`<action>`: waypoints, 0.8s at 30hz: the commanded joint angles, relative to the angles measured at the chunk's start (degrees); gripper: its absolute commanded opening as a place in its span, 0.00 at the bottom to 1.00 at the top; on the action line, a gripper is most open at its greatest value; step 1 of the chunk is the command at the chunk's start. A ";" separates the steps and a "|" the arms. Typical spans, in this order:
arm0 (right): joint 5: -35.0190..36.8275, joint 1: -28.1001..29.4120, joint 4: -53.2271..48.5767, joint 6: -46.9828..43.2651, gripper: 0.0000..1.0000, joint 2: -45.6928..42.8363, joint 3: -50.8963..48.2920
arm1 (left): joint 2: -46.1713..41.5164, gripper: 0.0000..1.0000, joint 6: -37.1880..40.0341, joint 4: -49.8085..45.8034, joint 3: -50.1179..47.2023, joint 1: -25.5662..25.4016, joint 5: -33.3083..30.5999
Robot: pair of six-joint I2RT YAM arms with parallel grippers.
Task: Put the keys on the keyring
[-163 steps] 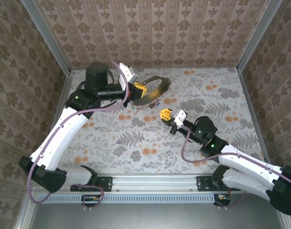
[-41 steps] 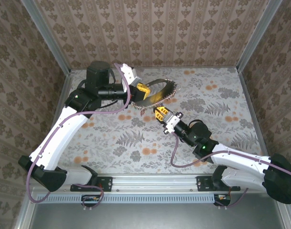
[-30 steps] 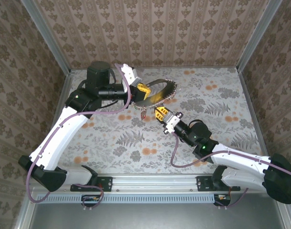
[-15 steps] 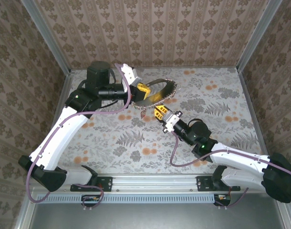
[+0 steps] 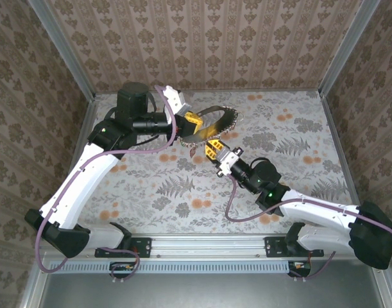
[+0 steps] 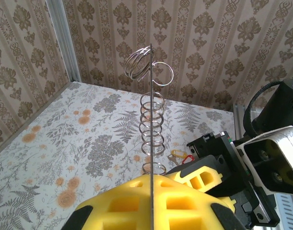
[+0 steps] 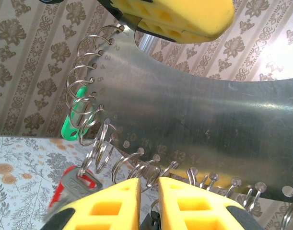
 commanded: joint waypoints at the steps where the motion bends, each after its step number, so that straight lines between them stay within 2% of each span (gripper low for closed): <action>1: 2.30 0.32 1.95 -0.16 0.20 0.41 1.87 | -2.14 0.00 -0.70 1.94 0.44 -0.51 0.39; 13: 4.25 0.32 2.16 0.02 0.23 0.02 1.14 | -2.41 0.00 -0.41 1.76 0.35 -0.68 -0.10; 24: 6.25 0.32 2.97 -0.24 0.19 1.87 1.70 | -2.67 0.00 -0.61 1.72 0.24 -0.71 -0.38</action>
